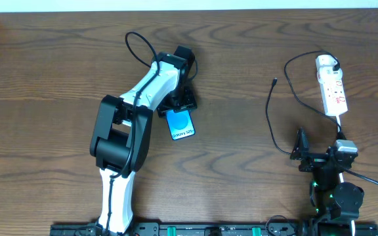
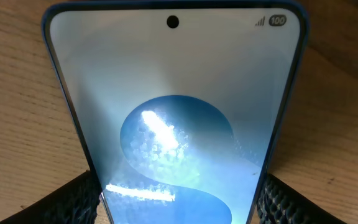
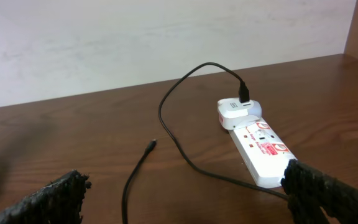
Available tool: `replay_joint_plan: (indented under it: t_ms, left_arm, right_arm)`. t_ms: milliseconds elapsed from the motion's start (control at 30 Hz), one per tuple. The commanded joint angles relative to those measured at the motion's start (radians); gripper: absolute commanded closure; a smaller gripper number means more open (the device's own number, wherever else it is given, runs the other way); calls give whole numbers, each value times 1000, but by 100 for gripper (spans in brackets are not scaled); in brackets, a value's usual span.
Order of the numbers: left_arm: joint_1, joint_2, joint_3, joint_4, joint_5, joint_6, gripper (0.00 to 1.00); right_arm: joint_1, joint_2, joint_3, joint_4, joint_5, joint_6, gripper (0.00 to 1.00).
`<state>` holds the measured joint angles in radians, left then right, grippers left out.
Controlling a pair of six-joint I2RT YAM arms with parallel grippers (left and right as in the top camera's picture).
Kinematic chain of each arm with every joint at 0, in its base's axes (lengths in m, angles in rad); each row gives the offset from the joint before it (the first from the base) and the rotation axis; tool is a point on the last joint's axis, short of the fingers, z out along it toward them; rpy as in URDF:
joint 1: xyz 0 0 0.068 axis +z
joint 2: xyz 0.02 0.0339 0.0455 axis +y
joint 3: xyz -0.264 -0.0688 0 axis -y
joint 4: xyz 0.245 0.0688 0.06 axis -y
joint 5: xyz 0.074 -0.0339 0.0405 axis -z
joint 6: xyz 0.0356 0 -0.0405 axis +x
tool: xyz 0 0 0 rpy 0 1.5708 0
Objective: Plug charger to phone and switch on socket
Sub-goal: 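Raise the held phone and carry it rightward toward center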
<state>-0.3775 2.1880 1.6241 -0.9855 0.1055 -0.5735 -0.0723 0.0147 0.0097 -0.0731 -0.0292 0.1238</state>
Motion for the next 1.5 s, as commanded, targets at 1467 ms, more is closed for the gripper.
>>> replay_joint_plan:
  t_ms: [1467]
  left_arm:
    - [1,-51,-68,2,76,-116,38]
  right_arm:
    - [8,-8,-5,0,1,-9,1]
